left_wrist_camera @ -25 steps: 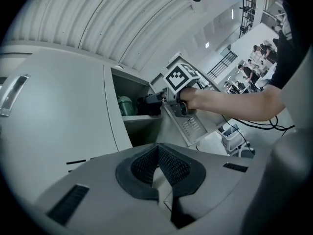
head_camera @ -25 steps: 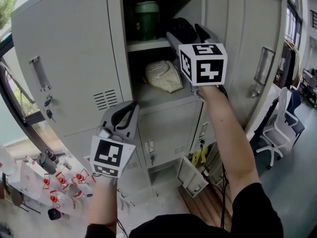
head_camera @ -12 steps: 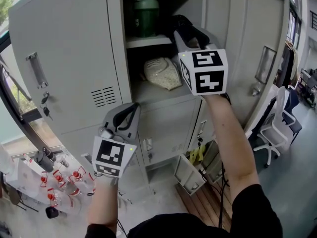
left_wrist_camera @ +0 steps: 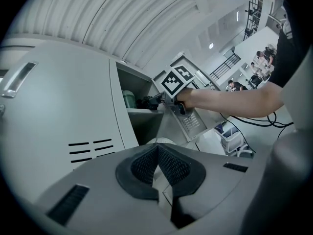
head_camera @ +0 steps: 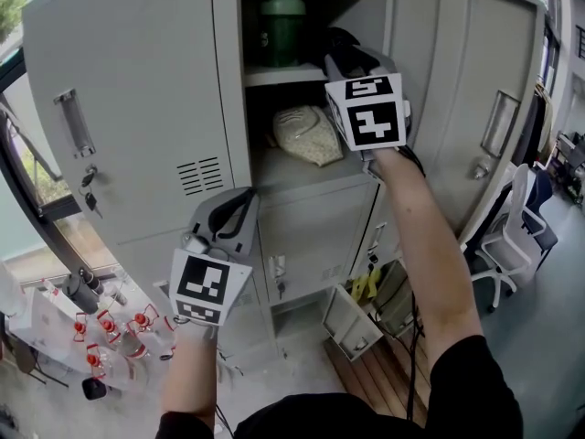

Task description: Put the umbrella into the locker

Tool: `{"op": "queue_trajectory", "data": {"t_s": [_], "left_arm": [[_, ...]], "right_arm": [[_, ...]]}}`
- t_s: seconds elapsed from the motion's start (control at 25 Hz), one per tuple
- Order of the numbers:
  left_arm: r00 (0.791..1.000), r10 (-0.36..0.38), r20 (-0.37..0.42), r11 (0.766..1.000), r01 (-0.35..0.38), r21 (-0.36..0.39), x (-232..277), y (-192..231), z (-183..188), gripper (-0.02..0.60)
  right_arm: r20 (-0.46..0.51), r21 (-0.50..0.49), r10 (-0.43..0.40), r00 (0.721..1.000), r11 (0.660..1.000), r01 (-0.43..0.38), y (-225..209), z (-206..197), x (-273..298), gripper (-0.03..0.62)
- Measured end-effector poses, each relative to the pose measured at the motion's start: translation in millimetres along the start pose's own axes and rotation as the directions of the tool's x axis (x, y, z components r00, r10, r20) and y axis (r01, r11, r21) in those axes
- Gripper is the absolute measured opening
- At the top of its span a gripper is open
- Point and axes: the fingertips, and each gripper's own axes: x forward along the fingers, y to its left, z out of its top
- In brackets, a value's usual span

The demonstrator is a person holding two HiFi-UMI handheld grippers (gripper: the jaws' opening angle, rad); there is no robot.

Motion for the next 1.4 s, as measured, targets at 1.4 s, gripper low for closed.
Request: {"op": "queue_trajectory", "data": {"t_s": [1.4], "left_arm": [[0.998, 0.006, -0.059, 0.998, -0.009, -0.065, -24.4, -9.7, -28.0, 0.011]], "right_arm": [[-0.102, 0.212, 0.041, 0.994, 0.977, -0.019, -0.1, -31.9, 21.5, -0.003]]}}
